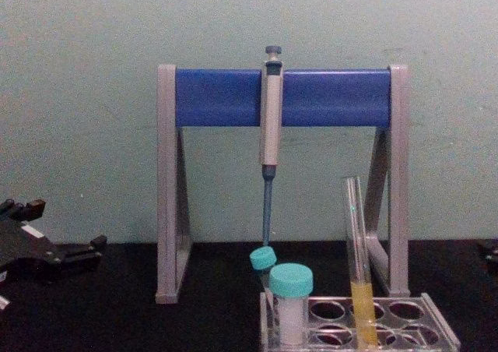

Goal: Pick up the test tube from the test tube rack, shake it, then place it back into the test tube rack.

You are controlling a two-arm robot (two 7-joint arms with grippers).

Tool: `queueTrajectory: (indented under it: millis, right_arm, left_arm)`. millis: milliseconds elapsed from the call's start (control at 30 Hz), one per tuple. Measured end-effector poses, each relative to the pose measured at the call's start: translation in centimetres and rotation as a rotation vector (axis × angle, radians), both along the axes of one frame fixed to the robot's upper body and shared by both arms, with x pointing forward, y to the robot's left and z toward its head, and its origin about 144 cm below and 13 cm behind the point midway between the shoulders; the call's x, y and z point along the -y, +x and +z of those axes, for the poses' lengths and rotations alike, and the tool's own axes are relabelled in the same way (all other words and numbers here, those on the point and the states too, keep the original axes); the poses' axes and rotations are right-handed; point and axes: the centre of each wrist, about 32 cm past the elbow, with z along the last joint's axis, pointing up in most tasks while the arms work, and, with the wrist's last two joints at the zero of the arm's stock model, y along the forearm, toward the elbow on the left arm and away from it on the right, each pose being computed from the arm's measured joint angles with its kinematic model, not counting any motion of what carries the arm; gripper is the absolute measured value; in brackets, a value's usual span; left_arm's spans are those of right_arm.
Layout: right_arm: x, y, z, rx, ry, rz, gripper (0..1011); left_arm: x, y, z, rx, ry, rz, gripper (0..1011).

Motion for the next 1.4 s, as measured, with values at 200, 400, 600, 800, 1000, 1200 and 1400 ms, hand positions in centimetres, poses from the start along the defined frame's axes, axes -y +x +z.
queueTrajectory:
  millis: [200, 400, 600, 800, 1000, 1200, 1400]
  right_arm:
    - [0.00, 0.00, 0.00, 0.000, 0.000, 0.000, 1000]
    - [0.00, 0.00, 0.00, 0.000, 0.000, 0.000, 1000]
    - [0.00, 0.00, 0.00, 0.000, 0.000, 0.000, 1000]
    - [0.00, 0.00, -0.01, 0.000, 0.000, 0.000, 1000]
    - [0.00, 0.00, 0.00, 0.000, 0.000, 0.000, 1000]
    - [0.00, 0.00, 0.00, 0.000, 0.000, 0.000, 1000]
    - [0.00, 0.00, 0.00, 0.000, 0.000, 0.000, 1000]
  left_arm:
    - [0.00, 0.00, 0.00, 0.000, 0.000, 0.000, 1010]
    - [0.00, 0.00, 0.00, 0.000, 0.000, 0.000, 1010]
    - [0.00, 0.00, 0.00, 0.000, 0.000, 0.000, 1010]
    - [0.00, 0.00, 0.00, 0.000, 0.000, 0.000, 1010]
    - [0.00, 0.00, 0.00, 0.000, 0.000, 0.000, 1010]
    - [0.00, 0.00, 0.00, 0.000, 0.000, 0.000, 1010]
    - [0.00, 0.00, 0.00, 0.000, 0.000, 0.000, 1010]
